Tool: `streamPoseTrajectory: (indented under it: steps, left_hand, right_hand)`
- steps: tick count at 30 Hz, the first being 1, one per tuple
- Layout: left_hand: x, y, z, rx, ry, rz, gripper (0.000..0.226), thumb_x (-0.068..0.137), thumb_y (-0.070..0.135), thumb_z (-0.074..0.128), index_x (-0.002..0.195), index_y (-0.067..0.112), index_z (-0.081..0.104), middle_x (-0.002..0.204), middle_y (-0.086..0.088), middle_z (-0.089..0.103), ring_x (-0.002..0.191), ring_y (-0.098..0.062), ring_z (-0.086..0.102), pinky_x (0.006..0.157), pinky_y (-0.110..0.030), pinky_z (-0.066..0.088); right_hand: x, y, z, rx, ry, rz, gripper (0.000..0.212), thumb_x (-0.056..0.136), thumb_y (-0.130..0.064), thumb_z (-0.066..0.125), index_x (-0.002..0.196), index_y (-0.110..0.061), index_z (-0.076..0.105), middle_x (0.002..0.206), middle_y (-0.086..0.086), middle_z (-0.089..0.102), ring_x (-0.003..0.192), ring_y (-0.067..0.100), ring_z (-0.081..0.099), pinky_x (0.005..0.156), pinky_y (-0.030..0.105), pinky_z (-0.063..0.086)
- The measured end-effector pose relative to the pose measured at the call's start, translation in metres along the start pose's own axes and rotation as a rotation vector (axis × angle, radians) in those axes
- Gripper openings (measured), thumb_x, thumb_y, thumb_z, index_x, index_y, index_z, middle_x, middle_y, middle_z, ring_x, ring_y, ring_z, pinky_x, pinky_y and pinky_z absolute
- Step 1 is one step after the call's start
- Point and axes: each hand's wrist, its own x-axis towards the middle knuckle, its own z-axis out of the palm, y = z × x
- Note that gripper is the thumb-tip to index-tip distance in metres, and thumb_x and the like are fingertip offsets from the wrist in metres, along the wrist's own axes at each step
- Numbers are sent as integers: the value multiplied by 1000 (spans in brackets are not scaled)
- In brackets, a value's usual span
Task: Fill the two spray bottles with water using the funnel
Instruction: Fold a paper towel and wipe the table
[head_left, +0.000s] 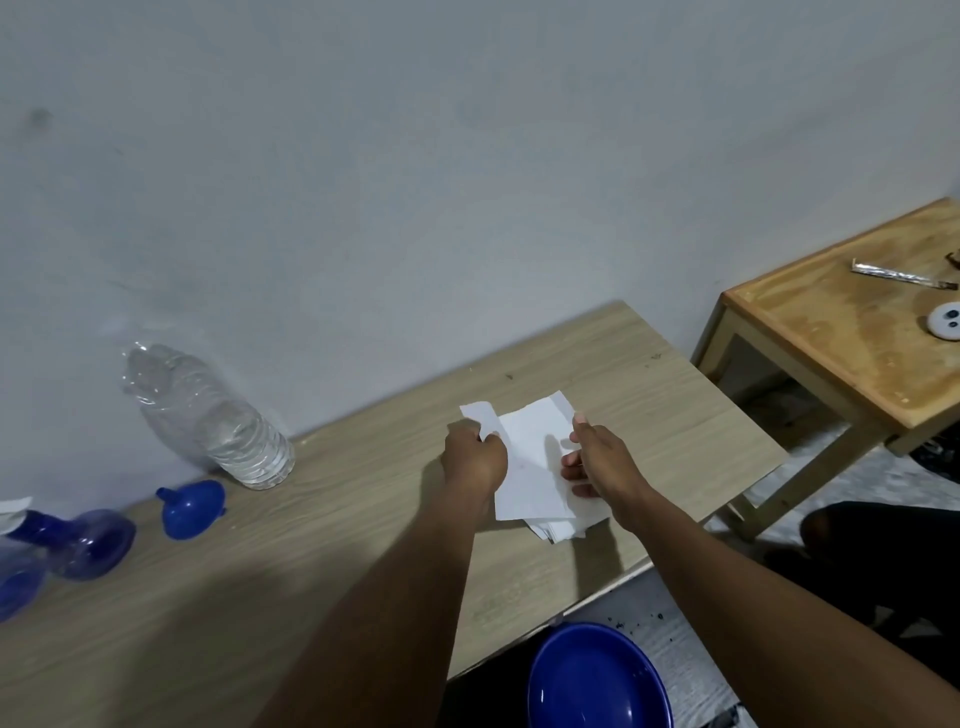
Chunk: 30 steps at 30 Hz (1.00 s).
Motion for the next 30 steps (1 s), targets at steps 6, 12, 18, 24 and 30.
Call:
streamPoseTrajectory:
  steps: [6,12,18,24,30]
  left_hand:
    - [-8,-2,-8,52,126,47,39,101,21,46,136,5,52,137,-10,57,126,-30,52,92,-28,39]
    - [-24,-6,-7,112,173,122,31,102,18,41,130,9,52,132,-12,56,121,-33,52,82,-27,35]
    - [-25,-10,-18,126,241,177,21,101,19,41,117,13,54,110,-11,62,105,-35,58,77,-32,43]
    - [-24,-19,-37,188,287,200,16,101,21,42,106,11,53,92,-4,54,85,-27,48,71,-31,37]
    - [-18,-35,-53,184,293,229,16,100,23,44,103,13,56,97,-9,64,89,-31,61,68,-31,42]
  right_hand:
    - [1,3,-8,100,-2,27,53,98,-58,42,112,-10,59,81,6,64,76,22,61,76,37,52]
    - [-9,-8,-5,74,29,-39,41,98,-53,48,106,-14,61,96,5,70,84,21,64,81,40,54]
    - [-23,-19,9,-46,22,-250,33,96,-47,56,95,-16,64,90,3,73,75,17,67,75,39,55]
    - [-23,-5,17,-56,-59,-133,37,95,-49,57,97,-12,63,90,7,72,72,19,65,66,34,51]
    - [-20,8,16,-74,-45,-92,37,91,-53,60,92,-15,63,87,5,72,74,20,64,71,36,52]
